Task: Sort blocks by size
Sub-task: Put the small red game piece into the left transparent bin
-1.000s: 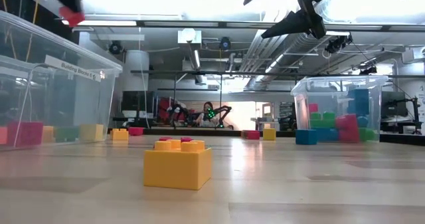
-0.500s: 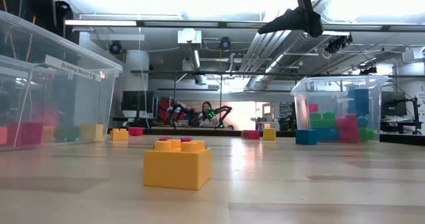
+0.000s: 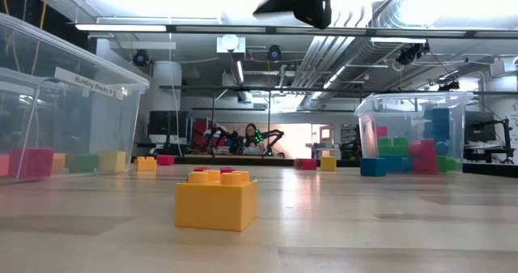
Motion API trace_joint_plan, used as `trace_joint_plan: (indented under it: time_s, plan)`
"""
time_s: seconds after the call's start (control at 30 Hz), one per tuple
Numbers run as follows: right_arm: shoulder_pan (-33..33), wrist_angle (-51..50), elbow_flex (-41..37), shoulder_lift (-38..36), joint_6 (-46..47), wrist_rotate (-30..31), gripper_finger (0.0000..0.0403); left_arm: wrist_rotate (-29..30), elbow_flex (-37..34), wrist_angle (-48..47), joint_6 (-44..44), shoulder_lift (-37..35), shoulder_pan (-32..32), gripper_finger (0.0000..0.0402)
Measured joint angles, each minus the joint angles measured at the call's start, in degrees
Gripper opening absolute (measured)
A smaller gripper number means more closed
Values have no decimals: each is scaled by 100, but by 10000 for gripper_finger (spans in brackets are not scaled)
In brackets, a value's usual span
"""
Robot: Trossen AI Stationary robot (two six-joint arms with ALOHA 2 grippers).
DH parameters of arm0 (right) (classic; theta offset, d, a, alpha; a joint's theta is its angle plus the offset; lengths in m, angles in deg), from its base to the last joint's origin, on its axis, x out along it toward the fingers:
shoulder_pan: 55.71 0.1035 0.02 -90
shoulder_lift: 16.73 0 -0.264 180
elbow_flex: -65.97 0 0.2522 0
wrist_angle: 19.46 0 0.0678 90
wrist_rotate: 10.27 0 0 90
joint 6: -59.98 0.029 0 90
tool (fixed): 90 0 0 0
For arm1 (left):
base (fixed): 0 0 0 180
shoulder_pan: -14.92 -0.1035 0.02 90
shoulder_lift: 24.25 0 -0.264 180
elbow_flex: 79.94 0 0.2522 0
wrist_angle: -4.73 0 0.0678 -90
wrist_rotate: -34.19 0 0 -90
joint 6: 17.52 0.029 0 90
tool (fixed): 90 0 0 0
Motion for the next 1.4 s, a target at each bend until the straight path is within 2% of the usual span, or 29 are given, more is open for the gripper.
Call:
trace_joint_plan:
  time_s: [0.07, 0.17, 0.3, 0.4, 0.53, 0.67, 0.8, 0.93, 1.07, 1.17, 1.4]
  plan:
    - [197, -1167, 852, 606, -414, -28, 332, -2, 60, 153, 25, 1, -95, 332]
    - [415, -2651, 1918, 1404, -718, 262, 332, 18, 68, 131, 23, -6, -203, 332]
    - [383, -3819, 2878, 2278, 2, 341, 332, 475, 68, 109, -353, -4, -331, 332]
    - [316, -4059, 3337, 2720, 1181, -47, 332, 847, 68, 109, -604, -4, -458, 333]
    - [340, -3850, 3757, 3245, 2858, -345, 332, 946, 68, 119, -371, -4, -664, 333]
    - [453, -3713, 4227, 3721, 4333, -386, 332, 941, 70, 117, 26, 18, -877, 333]
    - [586, -3803, 4716, 4160, 5322, -374, 332, 855, 70, 115, 257, 20, -1027, 333]
    - [673, -4436, 5057, 4475, 5991, -172, 332, 629, 70, 111, 220, 19, -1066, 333]
    - [662, -4973, 5090, 4572, 6371, 172, 332, -34, 70, 102, -77, -2, -1053, 333]
    - [651, -4975, 5101, 4570, 6361, 436, 332, -440, 70, 47, -426, -2, -947, 333]
    - [724, -4746, 5101, 4589, 6311, 531, 332, -636, 70, 10, -1277, -46, -180, 333]
